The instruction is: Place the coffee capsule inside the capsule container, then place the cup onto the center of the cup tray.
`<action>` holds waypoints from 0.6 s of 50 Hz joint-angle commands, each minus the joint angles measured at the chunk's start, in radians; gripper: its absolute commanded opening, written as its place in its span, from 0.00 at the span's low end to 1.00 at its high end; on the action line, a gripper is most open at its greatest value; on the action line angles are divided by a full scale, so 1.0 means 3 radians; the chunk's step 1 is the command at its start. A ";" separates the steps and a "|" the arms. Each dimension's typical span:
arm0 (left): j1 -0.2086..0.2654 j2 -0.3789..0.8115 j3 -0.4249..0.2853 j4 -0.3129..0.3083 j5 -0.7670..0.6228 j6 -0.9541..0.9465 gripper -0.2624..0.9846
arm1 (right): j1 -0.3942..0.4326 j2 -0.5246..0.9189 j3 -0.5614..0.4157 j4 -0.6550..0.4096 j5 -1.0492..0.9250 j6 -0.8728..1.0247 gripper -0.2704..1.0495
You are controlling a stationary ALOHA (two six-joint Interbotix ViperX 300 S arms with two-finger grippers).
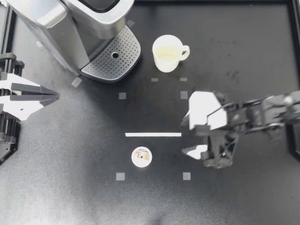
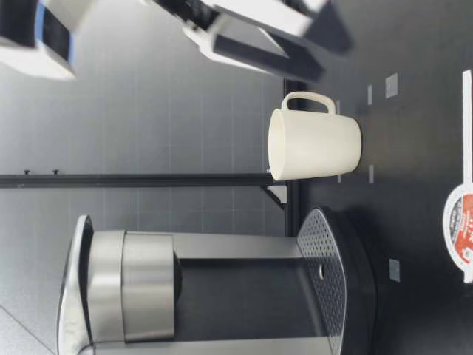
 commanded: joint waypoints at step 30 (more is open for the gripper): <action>0.0005 0.0015 -0.0020 0.0005 -0.0026 -0.0005 0.34 | 0.0123 0.0798 -0.0757 -0.0020 0.0184 -0.0153 0.94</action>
